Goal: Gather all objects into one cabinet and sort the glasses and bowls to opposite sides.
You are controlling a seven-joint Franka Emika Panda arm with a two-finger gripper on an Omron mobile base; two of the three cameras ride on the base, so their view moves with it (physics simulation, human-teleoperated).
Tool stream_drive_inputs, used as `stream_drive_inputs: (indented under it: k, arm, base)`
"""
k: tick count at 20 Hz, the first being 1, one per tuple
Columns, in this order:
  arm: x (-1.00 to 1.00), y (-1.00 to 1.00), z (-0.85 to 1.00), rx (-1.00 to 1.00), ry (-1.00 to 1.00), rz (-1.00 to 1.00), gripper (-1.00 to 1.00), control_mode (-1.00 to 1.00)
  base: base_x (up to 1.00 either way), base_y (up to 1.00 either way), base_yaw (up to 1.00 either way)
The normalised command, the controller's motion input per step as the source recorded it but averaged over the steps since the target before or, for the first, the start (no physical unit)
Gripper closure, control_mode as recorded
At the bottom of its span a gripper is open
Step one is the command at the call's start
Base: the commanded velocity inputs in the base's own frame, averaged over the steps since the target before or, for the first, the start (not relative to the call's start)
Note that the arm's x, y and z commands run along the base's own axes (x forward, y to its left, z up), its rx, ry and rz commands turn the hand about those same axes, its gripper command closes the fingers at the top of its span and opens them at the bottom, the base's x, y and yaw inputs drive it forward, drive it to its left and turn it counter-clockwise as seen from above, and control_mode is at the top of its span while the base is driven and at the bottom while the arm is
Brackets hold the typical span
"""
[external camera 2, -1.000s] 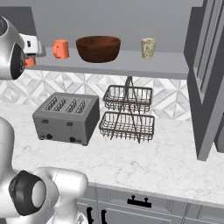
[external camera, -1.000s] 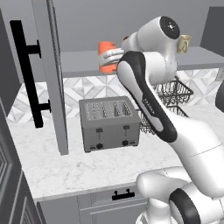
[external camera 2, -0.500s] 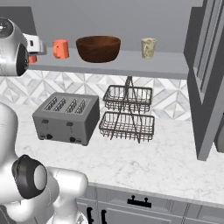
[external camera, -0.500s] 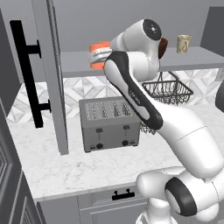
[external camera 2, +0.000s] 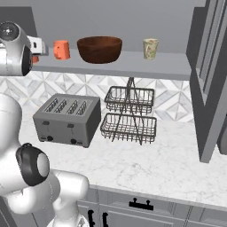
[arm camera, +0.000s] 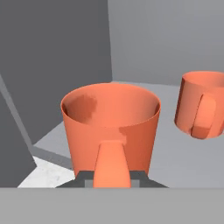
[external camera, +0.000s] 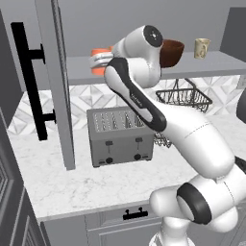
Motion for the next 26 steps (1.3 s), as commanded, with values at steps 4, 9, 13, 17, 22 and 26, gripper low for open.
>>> stream_drive_inputs:
  k: [4,9,13,17,22,26]
  arm:
    - [0.58,0.01,-0.07,0.02,0.0,0.0,1.0,-1.0]
    - [0.55,0.07,-0.07,0.0,0.0,0.0,1.0,-1.0]
    - [0.46,0.18,-0.05,0.0,0.0,0.0,1.0,-1.0]
    - [0.41,0.14,-0.04,0.0,0.0,0.0,1.0,-1.0]
    - [0.32,0.15,-0.04,0.0,0.0,0.0,1.0,-1.0]
    - [0.27,0.19,-0.13,0.0,0.0,0.0,1.0,-1.0]
  base:
    - [0.0,0.0,0.0]
    - [0.0,0.0,0.0]
    - [0.0,0.0,0.0]
    - [0.0,0.0,0.0]
    - [0.0,0.0,0.0]
    - [0.0,0.0,0.0]
